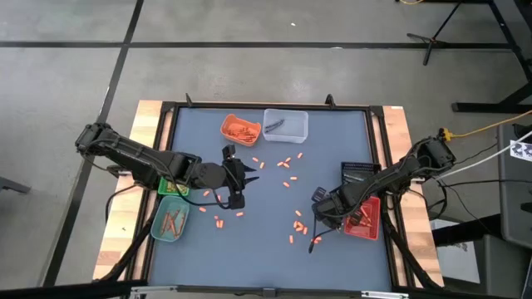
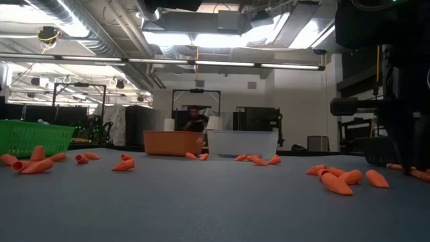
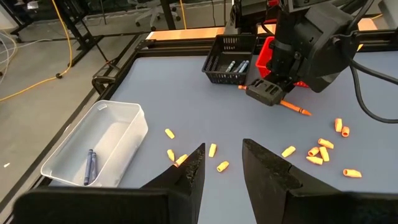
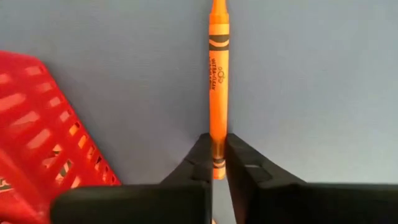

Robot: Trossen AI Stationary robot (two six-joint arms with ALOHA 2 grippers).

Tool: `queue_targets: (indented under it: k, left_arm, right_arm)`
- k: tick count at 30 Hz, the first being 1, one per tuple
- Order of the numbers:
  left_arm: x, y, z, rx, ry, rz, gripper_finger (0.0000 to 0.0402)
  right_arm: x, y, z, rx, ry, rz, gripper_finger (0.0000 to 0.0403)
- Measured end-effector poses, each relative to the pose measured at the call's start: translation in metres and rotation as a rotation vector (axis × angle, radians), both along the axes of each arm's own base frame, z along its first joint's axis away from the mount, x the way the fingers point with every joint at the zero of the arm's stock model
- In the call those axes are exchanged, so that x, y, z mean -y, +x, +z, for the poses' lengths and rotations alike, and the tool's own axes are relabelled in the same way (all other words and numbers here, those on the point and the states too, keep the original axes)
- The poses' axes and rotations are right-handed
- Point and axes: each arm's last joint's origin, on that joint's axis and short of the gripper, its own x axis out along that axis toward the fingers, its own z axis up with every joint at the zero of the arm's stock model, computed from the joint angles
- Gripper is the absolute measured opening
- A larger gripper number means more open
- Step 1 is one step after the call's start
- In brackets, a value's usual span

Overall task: Sort crayons
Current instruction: Put the orange crayon into the blue bin

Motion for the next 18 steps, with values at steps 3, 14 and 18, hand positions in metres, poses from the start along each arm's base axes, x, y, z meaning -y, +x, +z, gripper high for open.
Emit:
queue_targets:
  k: [3,14,18]
  left_arm:
    - [0.0,0.0,0.0,0.0,0.0,0.0,0.0092]
    - [0.0,0.0,0.0,0.0,0.0,0.0,0.0092]
    - [0.0,0.0,0.0,0.0,0.0,0.0,0.0092]
  right_arm:
    - [0.0,0.0,0.0,0.003,0.001,0.0,0.0011]
    - [0.0,0.007,0.0,0.106,-0.068,-0.02,0.0024]
    - [-0.001,0.015,0.001,0.202,-0.098,-0.042,0.0025]
